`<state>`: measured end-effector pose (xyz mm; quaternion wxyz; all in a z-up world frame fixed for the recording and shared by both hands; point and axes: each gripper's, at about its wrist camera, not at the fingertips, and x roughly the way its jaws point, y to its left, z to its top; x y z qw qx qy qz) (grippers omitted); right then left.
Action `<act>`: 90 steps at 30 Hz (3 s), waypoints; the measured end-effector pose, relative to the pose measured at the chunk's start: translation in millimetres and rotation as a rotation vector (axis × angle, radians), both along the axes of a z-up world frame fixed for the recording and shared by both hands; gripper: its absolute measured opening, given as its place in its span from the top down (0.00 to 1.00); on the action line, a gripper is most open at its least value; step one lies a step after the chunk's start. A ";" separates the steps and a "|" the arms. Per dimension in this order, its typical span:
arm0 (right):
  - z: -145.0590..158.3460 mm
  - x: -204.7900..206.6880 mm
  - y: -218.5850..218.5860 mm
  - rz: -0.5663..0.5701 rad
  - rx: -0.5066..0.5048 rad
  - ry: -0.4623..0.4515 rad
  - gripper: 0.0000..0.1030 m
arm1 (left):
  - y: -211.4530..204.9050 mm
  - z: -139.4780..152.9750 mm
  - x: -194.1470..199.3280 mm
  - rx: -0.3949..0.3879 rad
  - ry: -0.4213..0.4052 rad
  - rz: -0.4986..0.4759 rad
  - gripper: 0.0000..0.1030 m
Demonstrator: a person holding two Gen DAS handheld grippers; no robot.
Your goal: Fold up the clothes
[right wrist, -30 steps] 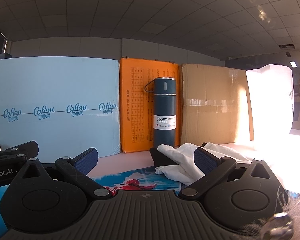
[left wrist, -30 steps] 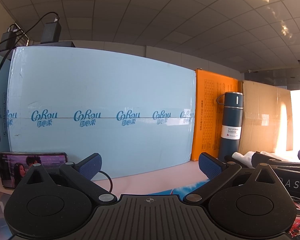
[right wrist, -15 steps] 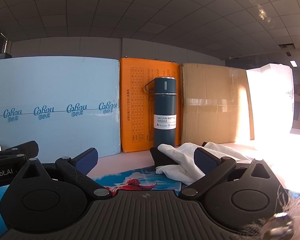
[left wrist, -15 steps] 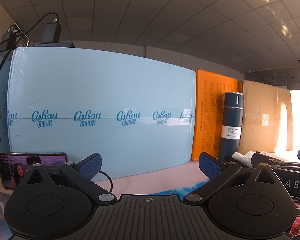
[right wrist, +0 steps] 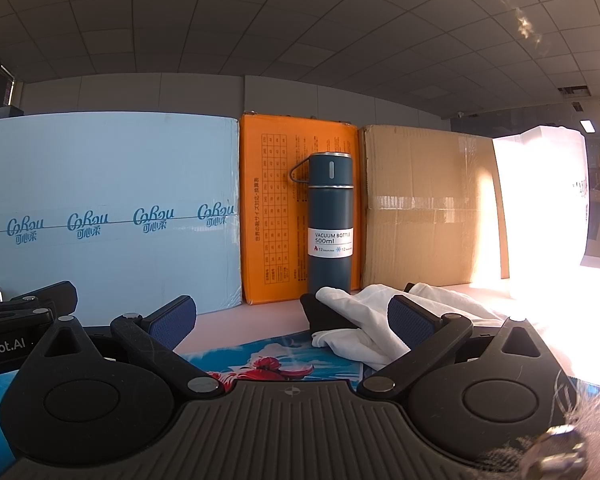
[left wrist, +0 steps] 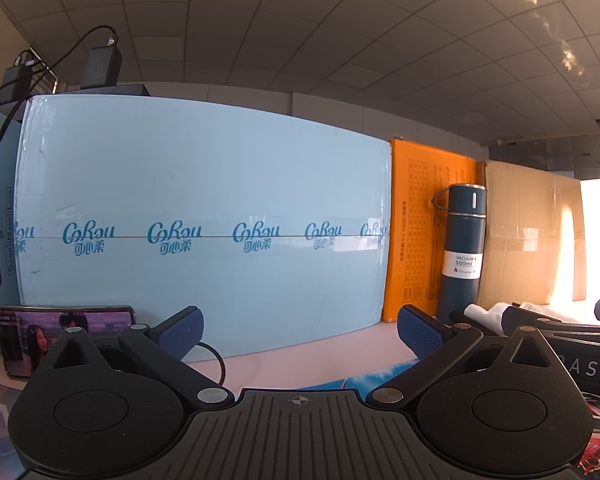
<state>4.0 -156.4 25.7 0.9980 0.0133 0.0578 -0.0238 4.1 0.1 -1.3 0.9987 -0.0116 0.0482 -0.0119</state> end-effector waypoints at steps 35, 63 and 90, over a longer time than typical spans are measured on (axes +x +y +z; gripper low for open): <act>2.0 -4.1 -4.6 0.062 0.053 -0.023 0.00 | 3.0 6.4 -33.6 -0.036 -0.128 -0.061 0.00; 26.3 -66.6 77.9 0.787 0.296 0.078 0.00 | 217.0 61.9 -225.0 -0.241 -0.461 0.610 0.00; 27.1 -52.0 355.8 1.235 0.423 0.339 0.23 | 303.8 14.4 -230.7 -0.601 -0.155 0.841 0.01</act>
